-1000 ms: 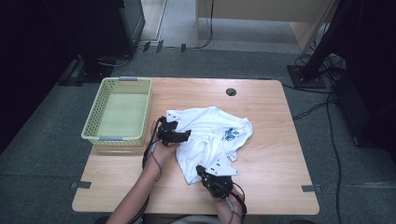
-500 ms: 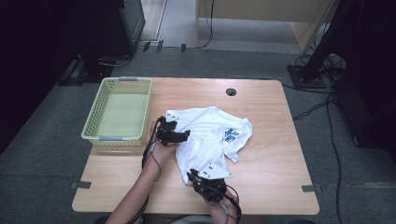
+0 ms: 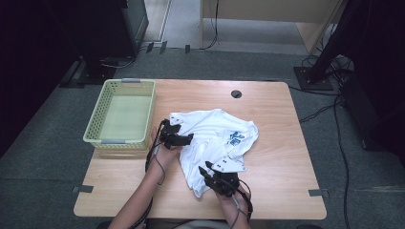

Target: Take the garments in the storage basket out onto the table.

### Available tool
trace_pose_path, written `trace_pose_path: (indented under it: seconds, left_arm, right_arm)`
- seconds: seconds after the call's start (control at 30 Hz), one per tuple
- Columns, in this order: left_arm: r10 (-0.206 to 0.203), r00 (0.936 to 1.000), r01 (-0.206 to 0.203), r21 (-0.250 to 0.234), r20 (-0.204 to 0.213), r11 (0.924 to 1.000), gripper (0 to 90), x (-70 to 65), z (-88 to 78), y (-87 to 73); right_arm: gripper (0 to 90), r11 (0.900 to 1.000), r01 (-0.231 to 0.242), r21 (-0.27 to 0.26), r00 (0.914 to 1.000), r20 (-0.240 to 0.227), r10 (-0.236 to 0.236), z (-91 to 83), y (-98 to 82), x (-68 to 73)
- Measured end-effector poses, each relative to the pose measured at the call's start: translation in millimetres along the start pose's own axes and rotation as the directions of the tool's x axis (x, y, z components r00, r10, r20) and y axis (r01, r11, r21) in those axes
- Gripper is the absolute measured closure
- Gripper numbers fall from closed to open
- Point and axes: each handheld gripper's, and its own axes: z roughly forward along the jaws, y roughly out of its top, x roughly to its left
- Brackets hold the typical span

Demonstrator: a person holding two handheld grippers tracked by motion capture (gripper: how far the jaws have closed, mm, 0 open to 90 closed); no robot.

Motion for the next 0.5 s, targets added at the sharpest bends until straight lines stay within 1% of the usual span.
trace_pose_path:
  seconds: [0.07,0.1,0.13,0.17,0.3,0.37,0.4,0.43,0.5]
  left_arm:
    - [-0.016,0.9996,0.016,-0.003,0.022,0.9999,29.7,1.7,0.1,0.2]
    - [-0.021,0.9984,0.021,0.006,0.053,0.9998,29.9,2.6,0.5,0.3]
    - [-0.016,0.9978,0.015,0.014,0.065,0.9998,32.8,2.9,0.8,0.3]
    - [-0.007,0.998,0.006,0.013,0.062,0.9999,31.4,2.8,1.1,0.1]
    - [0.0,0.9987,0.0,0.011,0.051,0.9999,29.7,2.4,1.8,-0.1]
    - [0.015,0.9985,-0.016,0.011,0.052,0.9998,29.7,0.9,1.7,-0.2]
    - [0.031,0.9982,-0.032,0.009,0.052,0.9995,29.7,-0.2,1.4,-0.2]
    - [0.035,0.9978,-0.036,0.006,0.056,0.9993,29.8,-1.2,1.2,0.0]
    - [0.05,0.9967,-0.049,-0.012,0.063,0.9987,29.8,-2.3,1.1,0.5]
  right_arm:
    - [66.1,1.0,-0.007,0.006,0.9999,0.008,0.007,2.0,0.5,-4.8]
    - [65.6,1.0,-0.005,0.009,0.9999,0.012,0.005,2.8,0.6,-6.7]
    - [64.9,1.0,-0.011,0.013,0.9998,0.014,0.01,4.2,0.4,-9.6]
    - [64.2,1.0,-0.015,0.016,0.9998,0.016,0.014,4.9,0.3,-11.7]
    - [61.6,0.999,-0.022,0.024,0.9993,0.032,0.021,6.9,-0.5,-21.4]
    - [58.6,0.999,-0.023,0.026,0.9989,0.041,0.022,7.7,-0.9,-26.2]
    - [56.5,0.999,-0.027,0.026,0.9986,0.045,0.026,8.0,-1.1,-28.4]
    - [55.2,0.999,-0.028,0.025,0.9986,0.046,0.027,8.5,-1.3,-31.0]
    - [54.9,0.998,-0.044,0.036,0.9983,0.04,0.043,9.2,-1.3,-35.5]
